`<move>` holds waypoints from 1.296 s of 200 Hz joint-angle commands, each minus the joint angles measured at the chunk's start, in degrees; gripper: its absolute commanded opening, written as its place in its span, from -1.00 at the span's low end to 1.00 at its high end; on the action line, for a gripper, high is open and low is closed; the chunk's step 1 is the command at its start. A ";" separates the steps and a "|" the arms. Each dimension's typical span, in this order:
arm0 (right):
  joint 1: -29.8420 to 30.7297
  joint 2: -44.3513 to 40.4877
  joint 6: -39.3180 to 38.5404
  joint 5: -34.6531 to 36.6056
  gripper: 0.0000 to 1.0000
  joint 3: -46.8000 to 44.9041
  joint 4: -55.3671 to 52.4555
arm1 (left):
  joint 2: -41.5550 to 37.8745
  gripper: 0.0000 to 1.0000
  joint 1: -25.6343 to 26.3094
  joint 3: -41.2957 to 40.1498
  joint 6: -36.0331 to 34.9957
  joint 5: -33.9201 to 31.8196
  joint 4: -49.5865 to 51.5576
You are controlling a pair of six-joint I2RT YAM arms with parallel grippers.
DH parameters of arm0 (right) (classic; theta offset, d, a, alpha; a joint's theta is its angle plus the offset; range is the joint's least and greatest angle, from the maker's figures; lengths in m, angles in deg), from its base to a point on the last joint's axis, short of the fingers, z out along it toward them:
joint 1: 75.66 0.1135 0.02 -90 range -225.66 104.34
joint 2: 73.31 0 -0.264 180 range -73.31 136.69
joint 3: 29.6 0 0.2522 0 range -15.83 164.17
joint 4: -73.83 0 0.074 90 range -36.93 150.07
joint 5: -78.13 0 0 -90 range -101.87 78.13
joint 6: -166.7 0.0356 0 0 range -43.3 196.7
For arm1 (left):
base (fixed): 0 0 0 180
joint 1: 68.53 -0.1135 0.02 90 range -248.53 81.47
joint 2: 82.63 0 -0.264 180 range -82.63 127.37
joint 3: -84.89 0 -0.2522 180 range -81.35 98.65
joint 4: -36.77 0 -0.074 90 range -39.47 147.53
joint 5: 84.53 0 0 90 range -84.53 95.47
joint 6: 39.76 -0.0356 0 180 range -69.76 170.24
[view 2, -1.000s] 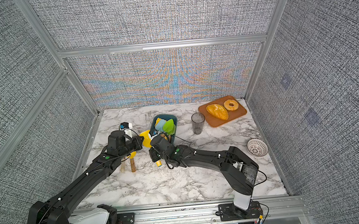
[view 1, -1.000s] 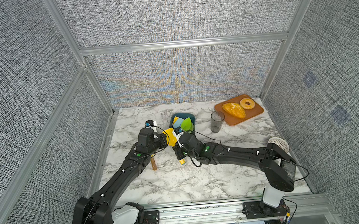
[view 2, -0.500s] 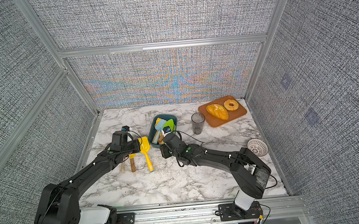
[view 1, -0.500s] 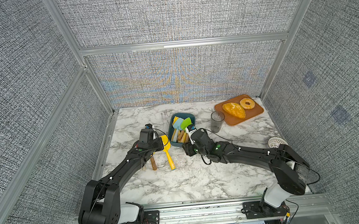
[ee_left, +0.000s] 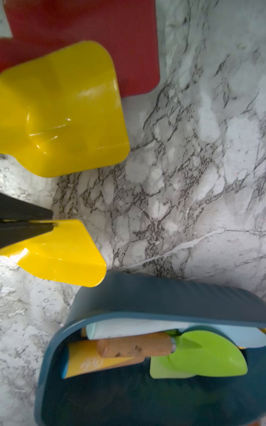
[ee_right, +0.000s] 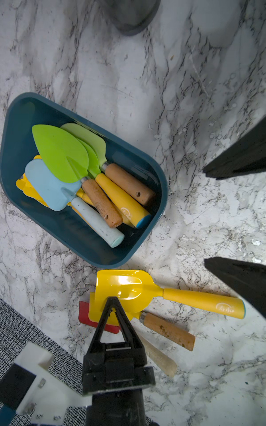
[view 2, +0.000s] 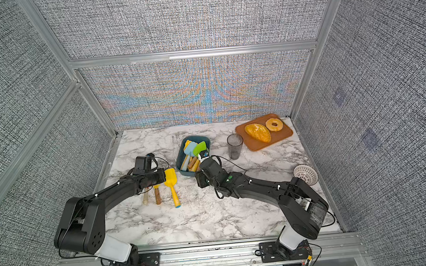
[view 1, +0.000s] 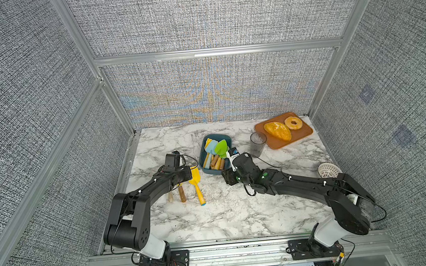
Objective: Take the shovel out of the storage box
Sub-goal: Place the shovel at the center of the board.
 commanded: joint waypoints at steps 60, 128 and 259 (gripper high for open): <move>-0.14 -0.13 0.58 -0.11 0.22 -0.02 1.30 | 7.48 -1.00 -2.50 7.79 -4.29 -1.66 2.76; -0.15 0.01 0.41 -0.15 0.24 0.50 0.92 | 10.59 -0.89 -3.01 10.17 -4.93 -4.70 5.87; -2.83 7.09 -3.48 -1.91 0.36 12.26 -2.90 | -6.55 -0.02 -3.03 0.18 -1.73 2.34 -5.04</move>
